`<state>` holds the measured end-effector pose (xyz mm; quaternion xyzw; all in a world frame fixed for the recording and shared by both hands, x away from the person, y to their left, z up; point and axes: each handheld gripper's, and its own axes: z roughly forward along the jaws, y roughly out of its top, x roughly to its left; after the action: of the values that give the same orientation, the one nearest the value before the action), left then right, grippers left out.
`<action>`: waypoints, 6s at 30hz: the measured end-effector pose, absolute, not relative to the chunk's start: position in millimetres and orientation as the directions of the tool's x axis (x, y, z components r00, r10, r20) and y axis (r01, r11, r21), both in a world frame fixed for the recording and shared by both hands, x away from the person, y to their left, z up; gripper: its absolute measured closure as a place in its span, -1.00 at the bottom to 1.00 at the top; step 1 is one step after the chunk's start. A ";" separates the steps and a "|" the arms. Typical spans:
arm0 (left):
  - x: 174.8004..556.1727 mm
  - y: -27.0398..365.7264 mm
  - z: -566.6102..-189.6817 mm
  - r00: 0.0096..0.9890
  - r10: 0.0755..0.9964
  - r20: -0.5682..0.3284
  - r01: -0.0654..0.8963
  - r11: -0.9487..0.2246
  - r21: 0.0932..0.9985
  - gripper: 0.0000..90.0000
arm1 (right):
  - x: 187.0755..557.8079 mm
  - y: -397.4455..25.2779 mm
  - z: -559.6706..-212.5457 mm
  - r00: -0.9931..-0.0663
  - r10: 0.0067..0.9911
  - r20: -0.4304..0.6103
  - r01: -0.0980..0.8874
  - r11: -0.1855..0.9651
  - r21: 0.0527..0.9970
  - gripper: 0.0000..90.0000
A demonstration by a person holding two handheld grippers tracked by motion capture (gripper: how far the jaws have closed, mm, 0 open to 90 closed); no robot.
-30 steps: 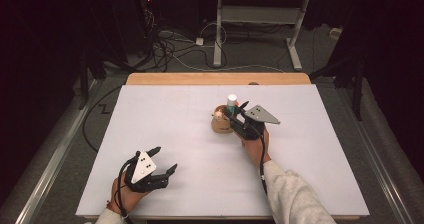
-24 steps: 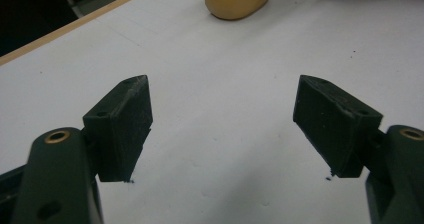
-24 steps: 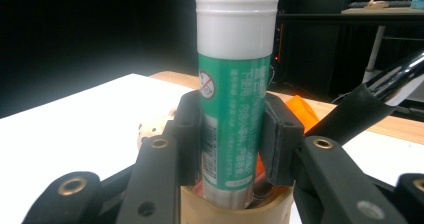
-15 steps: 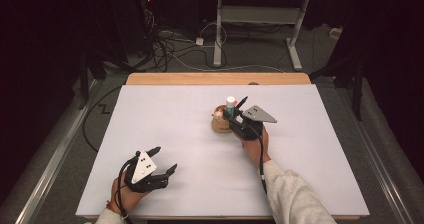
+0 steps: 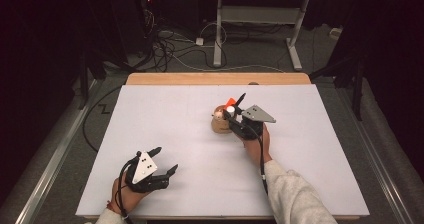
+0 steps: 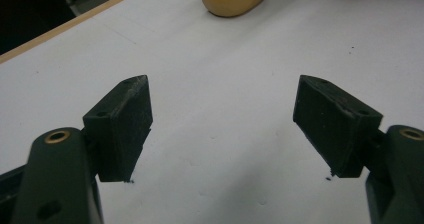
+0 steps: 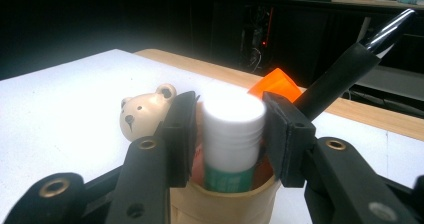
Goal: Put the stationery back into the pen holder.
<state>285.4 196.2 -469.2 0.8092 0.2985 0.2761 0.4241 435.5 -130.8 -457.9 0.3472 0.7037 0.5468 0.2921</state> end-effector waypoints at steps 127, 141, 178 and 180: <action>283.0 191.4 -470.8 0.659 0.711 0.247 0.241 -0.510 0.826 -0.49 | 330.4 -203.8 -391.4 -0.670 0.663 -0.334 -0.037 0.419 0.907 -0.56; 283.1 189.8 -471.3 0.664 0.704 0.253 0.237 -0.519 0.822 -0.49 | 318.4 -221.3 -396.3 -0.663 0.667 -0.340 -0.030 0.430 0.902 -0.56; 282.5 183.6 -474.6 0.676 0.683 0.277 0.226 -0.550 0.804 -0.49 | 291.8 -270.1 -437.2 -0.631 0.696 -0.342 0.013 0.450 0.893 -0.55; 282.8 183.4 -475.1 0.677 0.684 0.273 0.229 -0.548 0.805 -0.49 | 291.1 -272.3 -441.0 -0.626 0.702 -0.339 0.019 0.449 0.893 -0.55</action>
<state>282.8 183.4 -475.1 0.8295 0.2752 0.2931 0.3877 291.1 -272.3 -441.0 0.2344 0.7696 0.4697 0.3634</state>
